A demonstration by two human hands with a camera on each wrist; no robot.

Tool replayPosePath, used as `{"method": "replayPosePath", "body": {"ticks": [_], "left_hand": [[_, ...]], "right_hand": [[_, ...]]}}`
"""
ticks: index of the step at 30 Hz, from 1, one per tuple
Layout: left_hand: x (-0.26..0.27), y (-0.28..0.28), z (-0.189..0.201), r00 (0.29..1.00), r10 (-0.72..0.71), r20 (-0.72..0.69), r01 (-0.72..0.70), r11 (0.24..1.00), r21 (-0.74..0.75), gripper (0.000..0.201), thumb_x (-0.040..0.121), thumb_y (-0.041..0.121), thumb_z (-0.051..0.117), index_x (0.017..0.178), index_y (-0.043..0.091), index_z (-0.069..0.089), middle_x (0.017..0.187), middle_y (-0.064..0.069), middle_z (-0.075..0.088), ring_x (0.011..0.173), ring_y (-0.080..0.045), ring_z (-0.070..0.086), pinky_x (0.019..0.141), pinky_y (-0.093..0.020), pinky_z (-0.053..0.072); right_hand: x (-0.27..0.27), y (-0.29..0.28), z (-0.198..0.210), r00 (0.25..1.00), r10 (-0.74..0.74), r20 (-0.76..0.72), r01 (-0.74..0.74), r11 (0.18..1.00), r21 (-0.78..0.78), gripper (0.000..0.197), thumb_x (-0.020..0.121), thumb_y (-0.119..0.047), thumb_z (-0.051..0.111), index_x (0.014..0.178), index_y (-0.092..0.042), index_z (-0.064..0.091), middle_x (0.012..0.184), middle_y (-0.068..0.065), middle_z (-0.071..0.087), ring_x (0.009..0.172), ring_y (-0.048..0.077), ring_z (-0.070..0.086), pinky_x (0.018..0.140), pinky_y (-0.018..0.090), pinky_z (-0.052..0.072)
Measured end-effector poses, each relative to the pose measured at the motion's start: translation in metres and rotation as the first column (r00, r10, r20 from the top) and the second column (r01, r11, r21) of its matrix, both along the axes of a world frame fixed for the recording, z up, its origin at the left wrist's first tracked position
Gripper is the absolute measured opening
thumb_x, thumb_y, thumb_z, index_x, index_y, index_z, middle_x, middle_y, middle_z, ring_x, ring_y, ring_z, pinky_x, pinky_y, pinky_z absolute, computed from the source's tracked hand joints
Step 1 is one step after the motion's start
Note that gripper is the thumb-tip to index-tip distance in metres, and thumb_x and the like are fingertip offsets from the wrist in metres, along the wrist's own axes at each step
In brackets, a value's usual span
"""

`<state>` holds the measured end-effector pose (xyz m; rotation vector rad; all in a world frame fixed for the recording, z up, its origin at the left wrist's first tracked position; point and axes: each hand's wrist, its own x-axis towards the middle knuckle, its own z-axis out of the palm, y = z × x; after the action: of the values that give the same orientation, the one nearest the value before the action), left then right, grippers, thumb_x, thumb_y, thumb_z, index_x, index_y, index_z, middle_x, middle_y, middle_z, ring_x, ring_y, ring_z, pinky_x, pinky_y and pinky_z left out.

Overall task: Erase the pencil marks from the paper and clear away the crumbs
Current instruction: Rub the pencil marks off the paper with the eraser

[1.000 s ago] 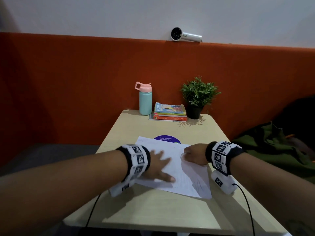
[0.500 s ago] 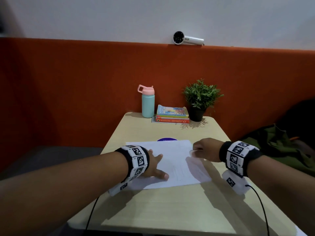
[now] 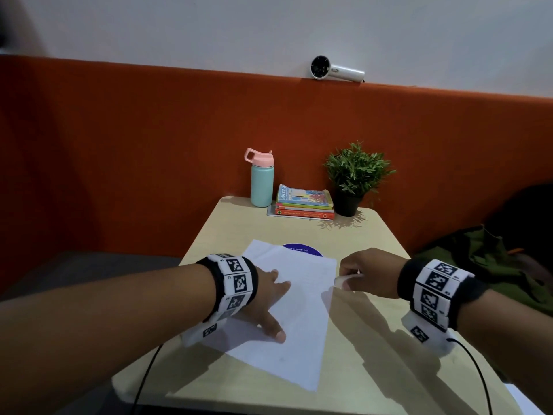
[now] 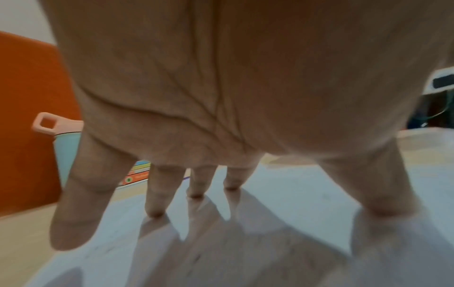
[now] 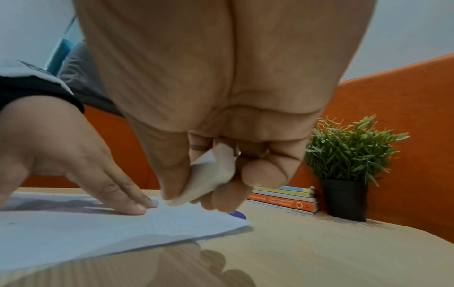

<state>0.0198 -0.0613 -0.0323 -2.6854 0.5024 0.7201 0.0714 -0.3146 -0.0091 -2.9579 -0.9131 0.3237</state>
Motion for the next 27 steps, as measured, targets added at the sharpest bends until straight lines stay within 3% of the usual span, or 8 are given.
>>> {"method": "replayPosePath", "body": {"ticks": [3,5,8,10,16,20,25,27], "left_hand": [[-0.012,-0.003,0.01,0.999,-0.053,0.0,0.053,0.998,0.016,0.107,0.077,0.086,0.056,0.155,0.02,0.024,0.164,-0.007,0.025,0.136,-0.031,0.046,0.106,-0.05,0.042],[-0.014,-0.007,0.015,0.995,-0.076,0.059,0.077,0.997,0.0,0.099,0.078,0.085,0.055,0.148,0.017,0.034,0.158,-0.009,0.033,0.136,-0.033,0.044,0.104,-0.053,0.042],[-0.006,-0.02,0.014,0.996,-0.04,0.076,0.045,0.997,-0.065,0.11,0.081,0.083,0.054,0.163,0.031,0.001,0.171,-0.007,-0.003,0.154,-0.04,0.009,0.117,-0.062,0.019],[0.006,-0.027,0.012,0.997,-0.044,0.062,0.051,0.993,-0.11,0.109,0.084,0.081,0.053,0.16,0.038,-0.011,0.17,-0.003,-0.015,0.156,-0.037,-0.002,0.12,-0.061,0.009],[0.035,-0.023,-0.007,0.995,-0.093,0.034,0.094,0.994,-0.053,0.115,0.07,0.097,0.045,0.154,0.05,-0.018,0.169,0.001,-0.019,0.154,-0.045,-0.001,0.116,-0.07,0.009],[0.034,-0.021,-0.01,0.994,-0.096,0.056,0.101,0.99,-0.099,0.113,0.065,0.098,0.047,0.15,0.058,-0.017,0.169,0.0,-0.016,0.154,-0.045,-0.001,0.114,-0.072,0.011],[0.034,-0.023,-0.007,0.994,-0.099,0.038,0.102,0.992,-0.068,0.115,0.071,0.095,0.046,0.154,0.049,-0.019,0.169,0.0,-0.02,0.154,-0.044,-0.002,0.116,-0.071,0.01],[0.035,-0.023,-0.008,0.994,-0.097,0.045,0.1,0.992,-0.072,0.115,0.07,0.096,0.046,0.154,0.051,-0.018,0.169,0.0,-0.019,0.154,-0.044,-0.002,0.115,-0.071,0.01]], "right_hand": [[-0.003,0.007,0.003,0.999,0.039,0.011,-0.039,0.998,-0.047,0.016,0.092,-0.033,0.058,0.099,-0.021,0.067,0.101,-0.002,0.063,0.091,0.019,0.056,0.083,0.036,0.049],[-0.004,0.012,0.003,0.999,0.044,0.016,-0.043,0.997,-0.061,0.017,0.091,-0.032,0.059,0.1,-0.02,0.067,0.1,-0.001,0.062,0.09,0.019,0.056,0.082,0.037,0.05],[-0.006,0.022,0.003,0.999,0.043,-0.001,-0.043,0.996,-0.076,0.016,0.09,-0.031,0.06,0.1,-0.021,0.066,0.097,-0.004,0.06,0.087,0.017,0.054,0.08,0.034,0.05],[-0.009,0.03,0.001,0.997,0.07,-0.025,-0.072,0.993,-0.094,0.017,0.09,-0.029,0.06,0.103,-0.02,0.067,0.097,-0.003,0.061,0.086,0.016,0.053,0.08,0.031,0.049],[-0.002,0.042,0.0,0.999,0.04,-0.023,-0.043,0.986,-0.164,0.022,0.09,-0.028,0.057,0.108,-0.021,0.068,0.102,-0.002,0.065,0.089,0.016,0.056,0.08,0.028,0.048],[-0.025,0.057,-0.007,0.977,0.171,-0.131,-0.191,0.969,-0.155,0.022,0.086,-0.025,0.055,0.102,-0.021,0.07,0.099,-0.002,0.069,0.088,0.018,0.062,0.079,0.03,0.052],[-0.001,0.045,0.005,0.994,0.081,-0.073,-0.095,0.973,-0.212,0.024,0.089,-0.027,0.058,0.109,-0.02,0.069,0.104,-0.002,0.066,0.093,0.018,0.058,0.084,0.031,0.05],[-0.009,0.048,0.002,0.99,0.114,-0.081,-0.129,0.97,-0.206,0.024,0.087,-0.027,0.057,0.108,-0.021,0.069,0.105,-0.003,0.066,0.091,0.017,0.058,0.085,0.031,0.05]]}}
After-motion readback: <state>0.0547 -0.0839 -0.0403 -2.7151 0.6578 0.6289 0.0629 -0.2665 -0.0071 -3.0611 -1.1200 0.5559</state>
